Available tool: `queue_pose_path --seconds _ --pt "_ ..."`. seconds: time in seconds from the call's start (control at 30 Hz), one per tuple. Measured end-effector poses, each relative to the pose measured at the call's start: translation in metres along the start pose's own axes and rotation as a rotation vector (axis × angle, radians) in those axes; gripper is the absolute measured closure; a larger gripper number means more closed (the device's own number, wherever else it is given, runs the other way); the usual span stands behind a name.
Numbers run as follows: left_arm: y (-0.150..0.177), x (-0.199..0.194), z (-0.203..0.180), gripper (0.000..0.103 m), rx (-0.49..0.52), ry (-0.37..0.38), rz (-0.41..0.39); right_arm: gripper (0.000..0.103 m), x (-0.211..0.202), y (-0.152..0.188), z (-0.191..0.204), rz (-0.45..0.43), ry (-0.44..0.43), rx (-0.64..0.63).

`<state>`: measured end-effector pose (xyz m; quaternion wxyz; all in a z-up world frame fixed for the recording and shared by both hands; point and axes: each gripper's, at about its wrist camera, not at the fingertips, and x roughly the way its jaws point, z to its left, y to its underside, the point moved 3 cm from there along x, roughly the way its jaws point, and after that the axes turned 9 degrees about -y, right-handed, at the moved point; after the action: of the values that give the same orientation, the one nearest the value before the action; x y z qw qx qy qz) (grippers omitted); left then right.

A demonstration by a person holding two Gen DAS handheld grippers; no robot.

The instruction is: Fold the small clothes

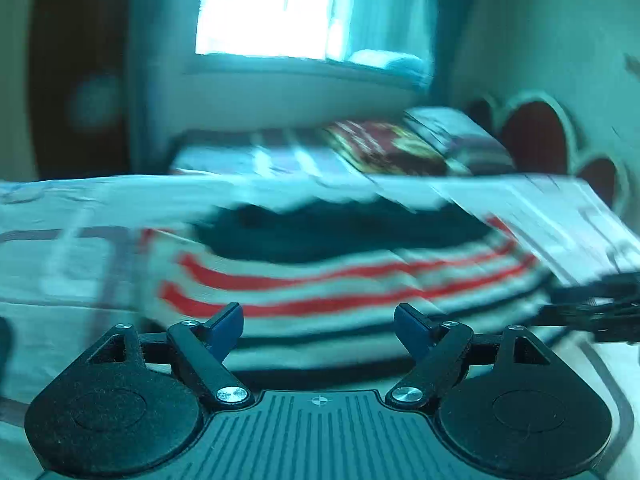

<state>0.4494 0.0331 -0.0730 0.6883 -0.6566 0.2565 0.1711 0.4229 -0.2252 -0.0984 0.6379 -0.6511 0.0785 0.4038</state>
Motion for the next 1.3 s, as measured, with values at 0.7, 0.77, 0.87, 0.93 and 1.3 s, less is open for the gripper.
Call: queue_pose_path --seconds 0.7,0.77,0.87,0.93,1.3 --pt "0.046 -0.004 0.015 0.021 0.044 -0.088 0.071 0.061 -0.022 0.030 -0.028 0.030 0.087 0.040" --pt "0.047 0.000 0.023 0.021 0.002 -0.117 0.099 0.061 -0.024 0.028 -0.029 0.010 0.104 0.060" --pt "0.052 0.007 0.032 0.020 -0.063 -0.093 0.122 0.060 -0.009 0.039 -0.044 0.071 0.153 0.099" --pt "0.050 0.004 0.031 0.020 -0.064 -0.109 0.132 0.061 -0.010 0.037 -0.042 0.075 0.157 0.110" --pt "0.086 -0.031 0.066 0.021 -0.460 -0.092 0.164 0.089 -0.046 0.025 -0.026 -0.073 0.033 0.240"
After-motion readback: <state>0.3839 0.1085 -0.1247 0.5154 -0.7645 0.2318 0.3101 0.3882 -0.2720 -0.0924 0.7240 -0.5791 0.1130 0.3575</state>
